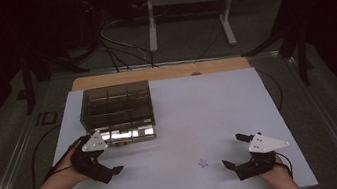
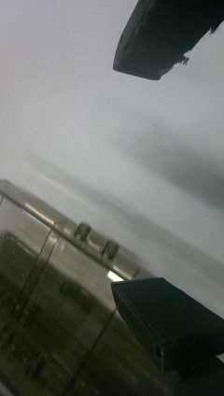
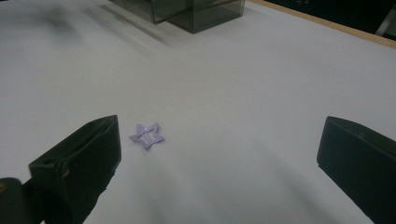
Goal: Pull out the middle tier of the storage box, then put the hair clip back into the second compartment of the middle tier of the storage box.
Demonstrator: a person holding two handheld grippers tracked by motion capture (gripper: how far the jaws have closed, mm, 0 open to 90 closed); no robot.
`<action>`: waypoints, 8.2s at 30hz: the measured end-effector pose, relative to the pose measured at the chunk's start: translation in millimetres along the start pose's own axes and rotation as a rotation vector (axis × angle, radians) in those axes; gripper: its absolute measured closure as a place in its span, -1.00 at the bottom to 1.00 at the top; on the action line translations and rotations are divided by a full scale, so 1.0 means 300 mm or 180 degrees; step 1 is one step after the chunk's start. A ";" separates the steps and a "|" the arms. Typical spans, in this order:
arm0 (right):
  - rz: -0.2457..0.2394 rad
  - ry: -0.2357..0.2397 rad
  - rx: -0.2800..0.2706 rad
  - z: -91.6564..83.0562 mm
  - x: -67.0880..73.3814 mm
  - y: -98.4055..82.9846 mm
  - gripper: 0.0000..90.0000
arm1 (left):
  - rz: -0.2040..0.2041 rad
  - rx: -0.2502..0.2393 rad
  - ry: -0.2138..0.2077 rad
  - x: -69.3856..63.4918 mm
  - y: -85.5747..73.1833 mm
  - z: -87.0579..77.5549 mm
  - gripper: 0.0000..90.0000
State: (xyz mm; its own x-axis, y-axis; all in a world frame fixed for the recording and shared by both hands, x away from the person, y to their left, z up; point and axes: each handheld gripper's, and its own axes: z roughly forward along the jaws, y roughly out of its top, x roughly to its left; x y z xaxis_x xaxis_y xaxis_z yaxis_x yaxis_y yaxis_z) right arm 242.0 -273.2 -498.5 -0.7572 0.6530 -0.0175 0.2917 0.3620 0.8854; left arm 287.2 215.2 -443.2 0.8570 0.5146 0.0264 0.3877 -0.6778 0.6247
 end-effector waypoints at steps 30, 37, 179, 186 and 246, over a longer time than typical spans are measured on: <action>0.0005 0.0012 0.0021 0.002 0.002 -0.001 -1.00 | -0.0374 -0.0339 -0.0038 -0.117 -0.177 0.121 -1.00; 0.0017 0.0007 0.0026 0.004 -0.001 0.000 -1.00 | -0.0411 -0.0372 -0.0060 -0.128 -0.200 0.121 -1.00; 0.0007 0.0059 0.0012 -0.007 0.004 0.004 -1.00 | 0.0205 -0.0467 -0.0653 -0.382 0.412 0.521 -0.58; -0.0007 0.0071 0.0019 -0.005 0.003 0.003 -1.00 | 0.0238 -0.0333 -0.0624 -0.389 0.406 0.561 -0.37; -0.0040 0.0069 0.0075 -0.001 0.005 0.001 -1.00 | 0.0332 -0.0223 -0.0813 -0.396 0.427 0.583 1.00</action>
State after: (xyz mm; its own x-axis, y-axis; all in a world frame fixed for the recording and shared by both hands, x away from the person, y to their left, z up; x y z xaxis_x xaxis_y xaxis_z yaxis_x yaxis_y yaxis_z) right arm 240.8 -272.4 -497.9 -0.7734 0.6337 -0.0183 0.2956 0.3859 0.8739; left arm 294.6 -24.7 -502.8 0.9522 0.2890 -0.0986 0.2762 -0.6776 0.6816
